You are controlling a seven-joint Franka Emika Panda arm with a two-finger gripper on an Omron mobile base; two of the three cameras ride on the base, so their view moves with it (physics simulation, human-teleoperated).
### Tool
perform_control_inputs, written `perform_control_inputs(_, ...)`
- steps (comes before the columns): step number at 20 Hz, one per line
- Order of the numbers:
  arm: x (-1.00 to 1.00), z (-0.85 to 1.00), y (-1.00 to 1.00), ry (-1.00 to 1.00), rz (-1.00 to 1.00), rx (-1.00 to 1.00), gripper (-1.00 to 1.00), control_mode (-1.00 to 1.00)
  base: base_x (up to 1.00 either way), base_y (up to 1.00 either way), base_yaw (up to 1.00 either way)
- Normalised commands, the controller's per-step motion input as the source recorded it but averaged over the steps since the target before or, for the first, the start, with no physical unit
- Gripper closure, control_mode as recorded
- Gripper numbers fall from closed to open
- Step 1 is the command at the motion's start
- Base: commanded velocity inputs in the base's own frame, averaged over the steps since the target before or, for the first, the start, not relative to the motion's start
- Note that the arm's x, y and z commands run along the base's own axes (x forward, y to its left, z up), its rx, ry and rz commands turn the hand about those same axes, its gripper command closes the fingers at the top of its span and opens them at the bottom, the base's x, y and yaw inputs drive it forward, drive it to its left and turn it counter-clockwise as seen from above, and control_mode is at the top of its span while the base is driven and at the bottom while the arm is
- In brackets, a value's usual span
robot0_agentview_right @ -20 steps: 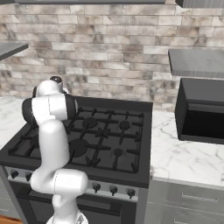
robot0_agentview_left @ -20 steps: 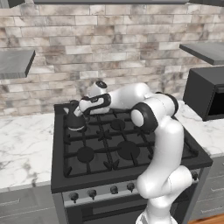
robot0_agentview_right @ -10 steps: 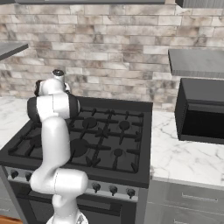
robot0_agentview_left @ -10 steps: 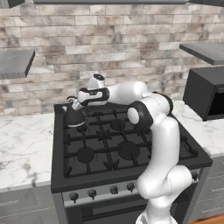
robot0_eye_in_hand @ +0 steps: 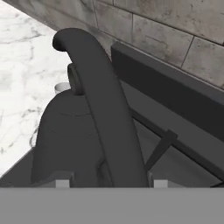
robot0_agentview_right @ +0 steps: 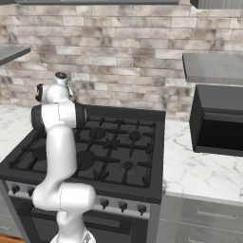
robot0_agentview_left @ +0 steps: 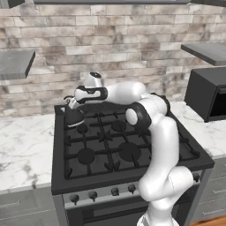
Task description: The kettle is done boiling. Turn off the stove, then wait for 300 timesteps before moving the kettle to the dining table.
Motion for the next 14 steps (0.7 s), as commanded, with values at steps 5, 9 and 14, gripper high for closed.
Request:
perform_control_inputs(5, -0.16, -0.05, 0.04, -0.04, 0.01, 0.00, 1.00, -1.00, 0.00, 0.00, 0.00)
perform_control_inputs(9, -0.43, 0.00, 0.00, -0.12, 0.00, 0.00, 1.00, -1.00, 0.00, 0.00, 0.00)
perform_control_inputs(14, -0.44, 0.04, 0.00, -0.17, 0.00, 0.00, 1.00, -1.00, 0.00, 0.00, 0.00)
